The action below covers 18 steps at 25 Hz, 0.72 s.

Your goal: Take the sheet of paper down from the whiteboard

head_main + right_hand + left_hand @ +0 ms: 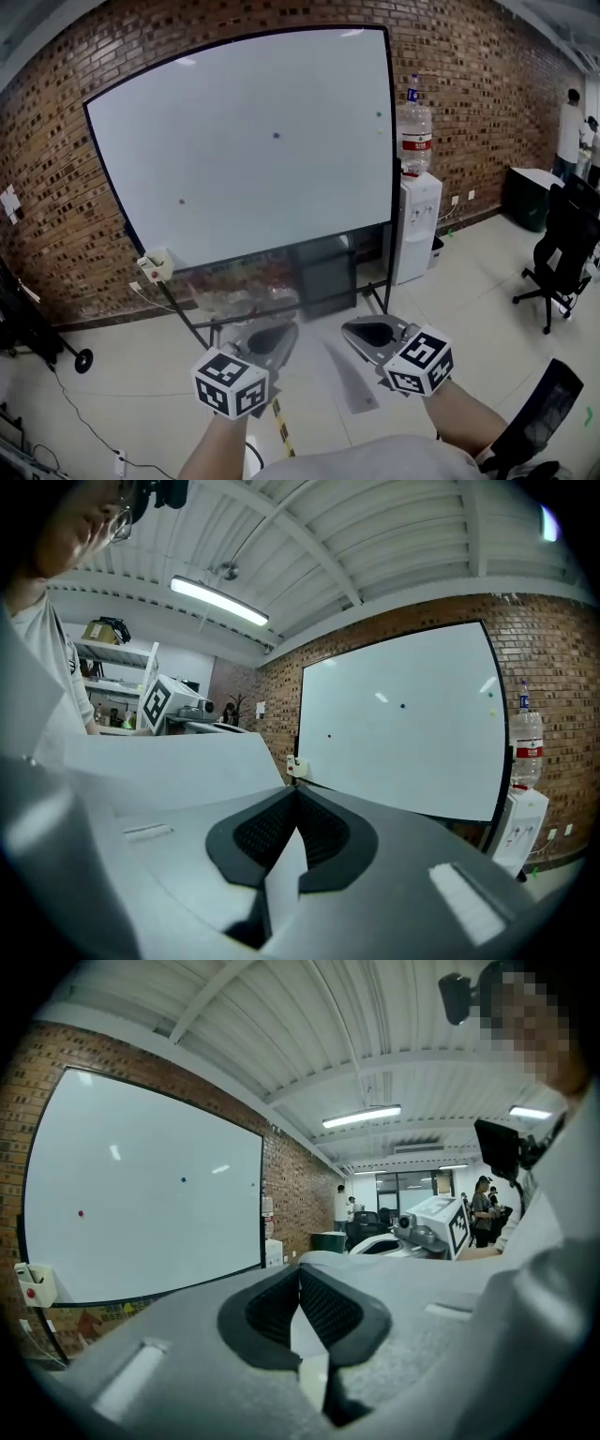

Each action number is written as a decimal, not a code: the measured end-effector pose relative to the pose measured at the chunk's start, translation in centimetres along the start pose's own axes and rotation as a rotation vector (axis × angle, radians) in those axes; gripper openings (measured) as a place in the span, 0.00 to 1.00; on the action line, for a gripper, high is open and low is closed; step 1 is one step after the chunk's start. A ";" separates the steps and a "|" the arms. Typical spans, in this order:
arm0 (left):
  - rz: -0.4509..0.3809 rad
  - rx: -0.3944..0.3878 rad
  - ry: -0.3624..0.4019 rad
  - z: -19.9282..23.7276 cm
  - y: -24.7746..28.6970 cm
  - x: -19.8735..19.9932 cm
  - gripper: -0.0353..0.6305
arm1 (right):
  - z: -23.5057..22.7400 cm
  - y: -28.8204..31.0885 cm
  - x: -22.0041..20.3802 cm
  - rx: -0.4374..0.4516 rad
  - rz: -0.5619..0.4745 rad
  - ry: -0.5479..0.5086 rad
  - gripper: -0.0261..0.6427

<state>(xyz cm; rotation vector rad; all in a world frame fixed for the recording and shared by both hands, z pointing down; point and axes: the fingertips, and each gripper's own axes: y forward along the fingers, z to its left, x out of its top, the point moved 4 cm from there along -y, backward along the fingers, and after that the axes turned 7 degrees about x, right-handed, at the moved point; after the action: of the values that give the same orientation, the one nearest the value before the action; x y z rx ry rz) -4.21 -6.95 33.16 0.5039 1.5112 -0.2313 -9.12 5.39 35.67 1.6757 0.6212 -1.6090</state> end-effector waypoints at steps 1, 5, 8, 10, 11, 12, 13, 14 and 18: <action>-0.002 0.001 -0.004 -0.1 -0.6 -0.3 0.06 | 0.7 0.1 -0.1 0.004 0.004 -0.004 0.04; -0.011 -0.004 -0.008 -0.9 -2.2 -0.6 0.06 | 2.8 -0.2 0.1 0.005 0.014 -0.026 0.04; -0.014 -0.010 -0.006 -1.4 -3.0 -0.5 0.06 | 3.5 -0.4 0.4 -0.006 0.016 -0.035 0.04; -0.018 -0.008 -0.002 -1.6 -3.4 -0.5 0.06 | 3.7 -0.4 0.6 -0.016 0.020 -0.053 0.04; -0.020 -0.007 0.001 -1.7 -3.6 -0.4 0.06 | 3.9 -0.4 0.7 -0.015 0.020 -0.057 0.04; -0.020 -0.005 0.003 -1.8 -3.8 -0.4 0.06 | 4.1 -0.5 0.7 -0.012 0.021 -0.057 0.04; -0.022 -0.003 0.006 -1.9 -4.0 -0.4 0.06 | 4.3 -0.5 0.7 -0.010 0.021 -0.056 0.04; -0.024 -0.002 0.008 -2.0 -4.2 -0.3 0.06 | 4.4 -0.6 0.7 -0.009 0.022 -0.055 0.04; -0.029 0.003 0.013 -2.4 -4.5 -0.3 0.06 | 4.7 -0.8 0.8 -0.007 0.017 -0.055 0.04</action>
<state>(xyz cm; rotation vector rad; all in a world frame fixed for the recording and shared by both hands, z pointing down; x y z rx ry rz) -8.36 -9.90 32.68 0.4872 1.5313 -0.2530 -12.68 2.18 34.92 1.6218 0.5822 -1.6335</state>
